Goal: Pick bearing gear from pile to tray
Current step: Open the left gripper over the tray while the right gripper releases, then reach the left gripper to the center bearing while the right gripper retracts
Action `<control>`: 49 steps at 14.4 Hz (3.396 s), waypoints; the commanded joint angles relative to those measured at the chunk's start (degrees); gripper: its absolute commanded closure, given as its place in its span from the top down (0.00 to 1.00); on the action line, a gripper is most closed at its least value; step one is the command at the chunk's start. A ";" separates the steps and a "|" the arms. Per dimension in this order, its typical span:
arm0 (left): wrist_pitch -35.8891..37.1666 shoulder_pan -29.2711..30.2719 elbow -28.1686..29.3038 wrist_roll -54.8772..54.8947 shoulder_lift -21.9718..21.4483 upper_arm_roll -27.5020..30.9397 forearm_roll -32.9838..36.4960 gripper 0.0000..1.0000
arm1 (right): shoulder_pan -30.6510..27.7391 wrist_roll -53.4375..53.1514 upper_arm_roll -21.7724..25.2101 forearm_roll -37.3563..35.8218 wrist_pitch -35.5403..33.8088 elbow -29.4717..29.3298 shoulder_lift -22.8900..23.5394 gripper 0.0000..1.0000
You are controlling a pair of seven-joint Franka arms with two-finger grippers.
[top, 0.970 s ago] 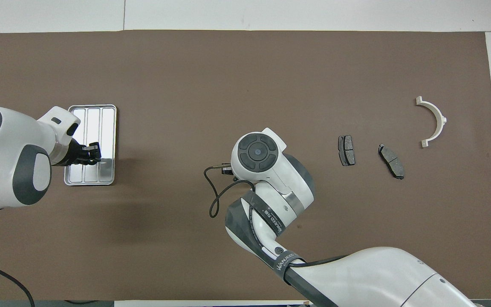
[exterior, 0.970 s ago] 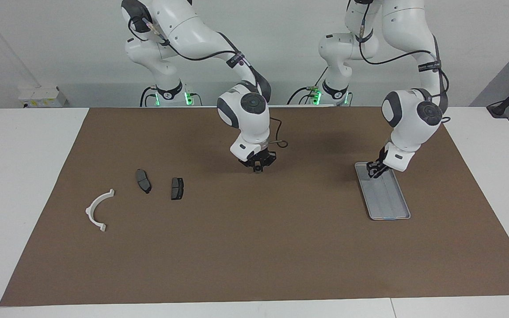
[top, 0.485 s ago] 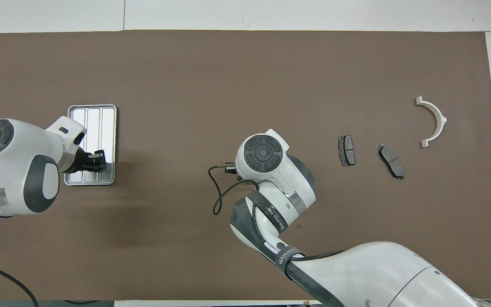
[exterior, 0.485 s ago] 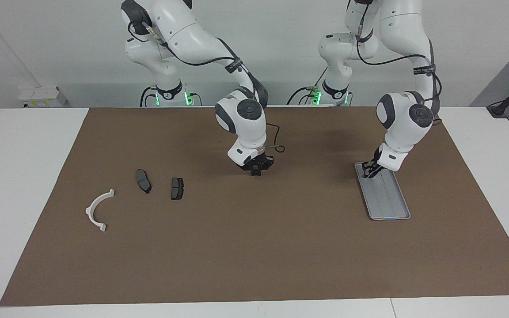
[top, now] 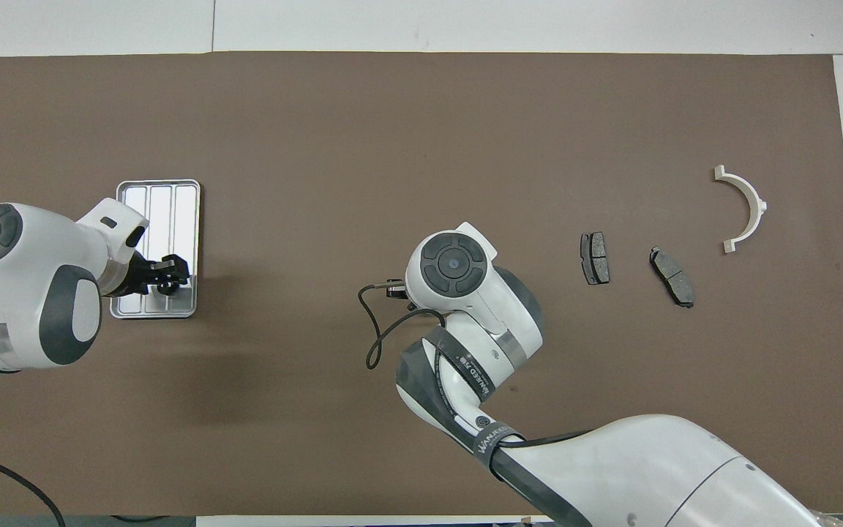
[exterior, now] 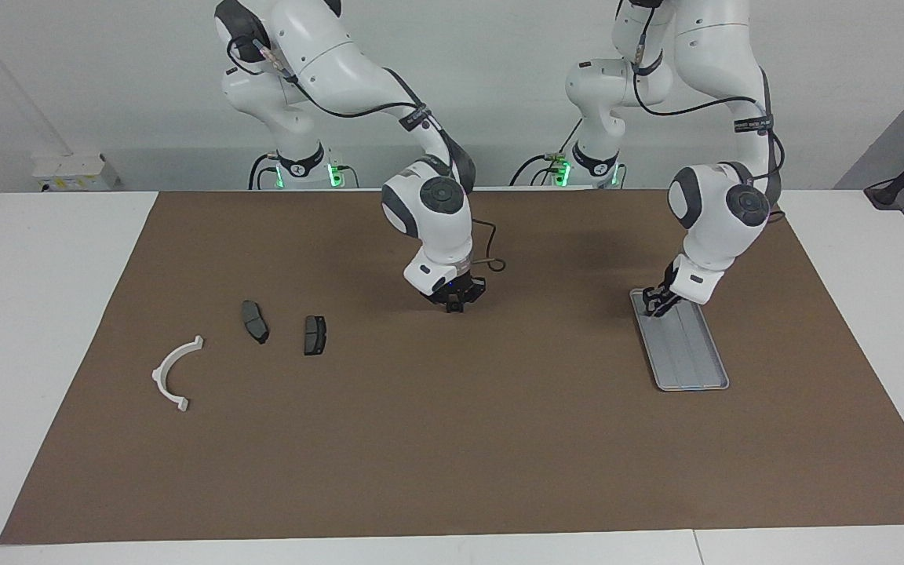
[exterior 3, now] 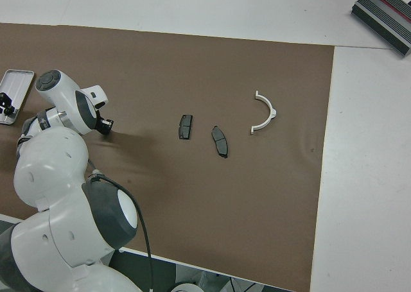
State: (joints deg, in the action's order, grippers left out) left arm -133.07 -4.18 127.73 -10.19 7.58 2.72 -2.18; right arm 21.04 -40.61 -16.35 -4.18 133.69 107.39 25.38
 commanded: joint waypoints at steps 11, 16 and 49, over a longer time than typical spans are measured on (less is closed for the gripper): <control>7.20 -18.04 -12.76 -25.03 0.51 -0.52 -0.46 1.00 | -8.37 8.76 -0.43 -0.04 -23.80 -11.15 -10.85 0.81; 10.63 -29.37 -24.33 -40.66 9.61 -0.34 -0.46 1.00 | -22.77 33.53 -0.52 0.92 -32.09 -11.24 -19.22 0.86; 2.29 -42.76 -20.59 -54.85 16.24 -0.17 0.59 0.53 | -20.25 49.14 22.42 3.12 -41.14 -10.80 -27.57 1.00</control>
State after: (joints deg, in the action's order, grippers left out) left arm -129.89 -45.92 104.61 -63.88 25.45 1.74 -2.28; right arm 0.40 8.70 5.58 -2.27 93.07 94.54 -0.30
